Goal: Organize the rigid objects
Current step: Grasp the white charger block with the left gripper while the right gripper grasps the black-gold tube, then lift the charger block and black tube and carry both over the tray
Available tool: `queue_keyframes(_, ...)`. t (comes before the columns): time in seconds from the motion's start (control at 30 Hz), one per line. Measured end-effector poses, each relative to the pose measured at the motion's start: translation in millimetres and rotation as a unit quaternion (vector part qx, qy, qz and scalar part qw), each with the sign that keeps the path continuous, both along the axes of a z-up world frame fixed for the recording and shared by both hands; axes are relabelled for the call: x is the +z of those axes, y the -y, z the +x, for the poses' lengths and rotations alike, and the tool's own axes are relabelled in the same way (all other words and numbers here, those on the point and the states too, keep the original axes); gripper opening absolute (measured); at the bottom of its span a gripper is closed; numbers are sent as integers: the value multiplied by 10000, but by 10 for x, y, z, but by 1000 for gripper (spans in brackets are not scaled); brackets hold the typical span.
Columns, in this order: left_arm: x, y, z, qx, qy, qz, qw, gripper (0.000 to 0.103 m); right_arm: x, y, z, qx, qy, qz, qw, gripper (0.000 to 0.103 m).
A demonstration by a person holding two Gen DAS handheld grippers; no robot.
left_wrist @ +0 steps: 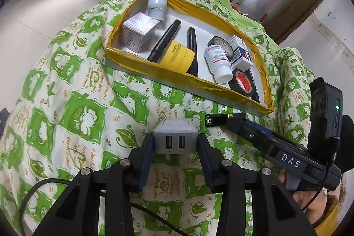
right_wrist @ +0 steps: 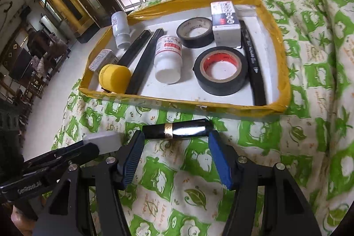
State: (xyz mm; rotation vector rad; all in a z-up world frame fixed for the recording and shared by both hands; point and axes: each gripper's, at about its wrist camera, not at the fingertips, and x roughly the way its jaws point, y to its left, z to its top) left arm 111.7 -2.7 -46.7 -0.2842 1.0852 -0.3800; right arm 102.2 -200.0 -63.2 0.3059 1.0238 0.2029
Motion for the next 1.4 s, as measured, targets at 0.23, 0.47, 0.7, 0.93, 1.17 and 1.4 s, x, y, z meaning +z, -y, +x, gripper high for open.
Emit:
queue_keyframes(0.23, 27, -36, -47, 108, 69, 151, 9998, 42, -65, 58, -74, 279, -413, 1217, 9913, 49)
queue_keyframes(0.47, 7, -53, -148, 171, -41, 274, 9995, 42, 206, -109, -229, 527, 218, -39, 9984, 49)
queue_keyframes(0.7, 46, -155, -233, 395, -30, 147, 9991, 42, 83, -361, -44, 945, 333, -853, 9913, 49)
queue_keyframes(0.93, 25, -163, -219, 406, -89, 111, 9991, 42, -140, -438, 40, 1114, -160, -906, 9895, 21)
queue_keyframes(1.17, -91, -107, -85, 332, -306, 108, 9989, 51, -154, -147, -115, 655, -920, -5, 9936, 18)
queue_keyframes(1.4, -154, -51, -24, 271, -374, 139, 9988, 56, -157, -98, -374, 609, -1244, -55, 9903, 18)
